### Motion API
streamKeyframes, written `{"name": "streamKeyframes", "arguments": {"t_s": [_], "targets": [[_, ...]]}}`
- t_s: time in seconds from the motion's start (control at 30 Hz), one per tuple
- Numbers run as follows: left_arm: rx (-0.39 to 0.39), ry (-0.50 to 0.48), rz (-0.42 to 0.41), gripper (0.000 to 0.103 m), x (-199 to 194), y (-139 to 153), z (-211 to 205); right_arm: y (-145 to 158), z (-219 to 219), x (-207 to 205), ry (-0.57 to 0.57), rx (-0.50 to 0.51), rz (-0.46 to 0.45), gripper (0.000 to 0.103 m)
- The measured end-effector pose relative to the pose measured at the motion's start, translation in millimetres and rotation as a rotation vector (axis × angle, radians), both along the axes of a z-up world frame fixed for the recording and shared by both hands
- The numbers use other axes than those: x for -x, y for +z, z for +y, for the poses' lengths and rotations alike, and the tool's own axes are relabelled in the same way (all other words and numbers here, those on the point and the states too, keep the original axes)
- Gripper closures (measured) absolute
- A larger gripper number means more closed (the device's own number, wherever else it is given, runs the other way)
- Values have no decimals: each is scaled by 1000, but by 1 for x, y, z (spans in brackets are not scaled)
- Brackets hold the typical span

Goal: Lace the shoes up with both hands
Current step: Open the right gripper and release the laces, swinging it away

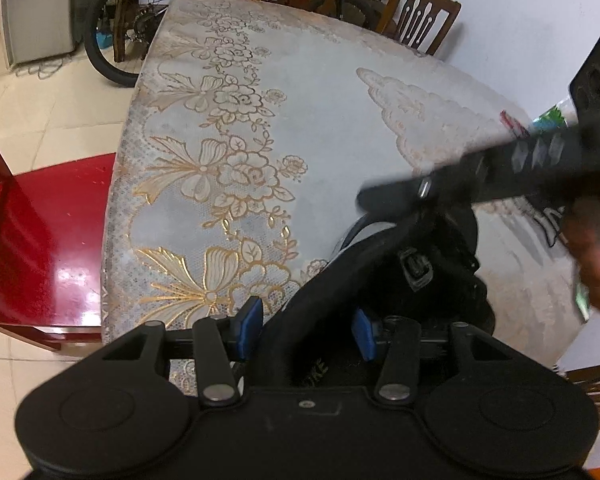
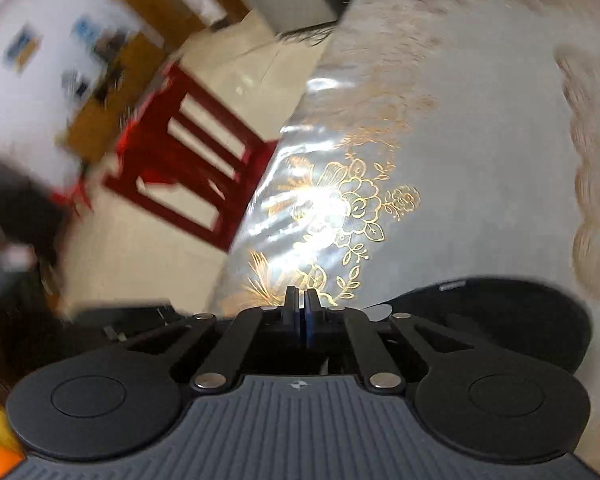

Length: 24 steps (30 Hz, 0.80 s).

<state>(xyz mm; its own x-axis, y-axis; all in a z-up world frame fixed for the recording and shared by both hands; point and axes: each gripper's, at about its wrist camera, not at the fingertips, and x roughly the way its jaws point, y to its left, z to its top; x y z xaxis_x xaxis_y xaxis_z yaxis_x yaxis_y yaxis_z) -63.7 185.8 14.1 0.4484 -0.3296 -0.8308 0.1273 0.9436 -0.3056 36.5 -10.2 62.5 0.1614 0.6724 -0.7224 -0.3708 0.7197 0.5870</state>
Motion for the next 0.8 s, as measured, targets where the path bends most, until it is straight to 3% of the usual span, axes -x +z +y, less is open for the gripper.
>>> {"name": "streamKeyframes", "arguments": {"t_s": [0.07, 0.2, 0.33, 0.4, 0.7, 0.8], "targets": [[-20, -8, -5, 59, 0, -1, -3, 0, -11, -2, -56, -73, 30, 99], [-32, -13, 1, 59, -1, -5, -4, 5, -45, -6, -221, -396, 101, 99], [-38, -9, 14, 59, -2, -8, -3, 19, -71, -8, -324, -697, 93, 97], [-44, -11, 15, 58, -2, -9, -3, 27, -77, -9, -336, -739, 62, 96], [-64, -17, 21, 58, -4, -12, -6, 24, -78, 0, -326, -637, 32, 99], [-64, -21, 21, 58, -4, -13, -6, 33, -74, -1, -300, -654, 14, 97]]}}
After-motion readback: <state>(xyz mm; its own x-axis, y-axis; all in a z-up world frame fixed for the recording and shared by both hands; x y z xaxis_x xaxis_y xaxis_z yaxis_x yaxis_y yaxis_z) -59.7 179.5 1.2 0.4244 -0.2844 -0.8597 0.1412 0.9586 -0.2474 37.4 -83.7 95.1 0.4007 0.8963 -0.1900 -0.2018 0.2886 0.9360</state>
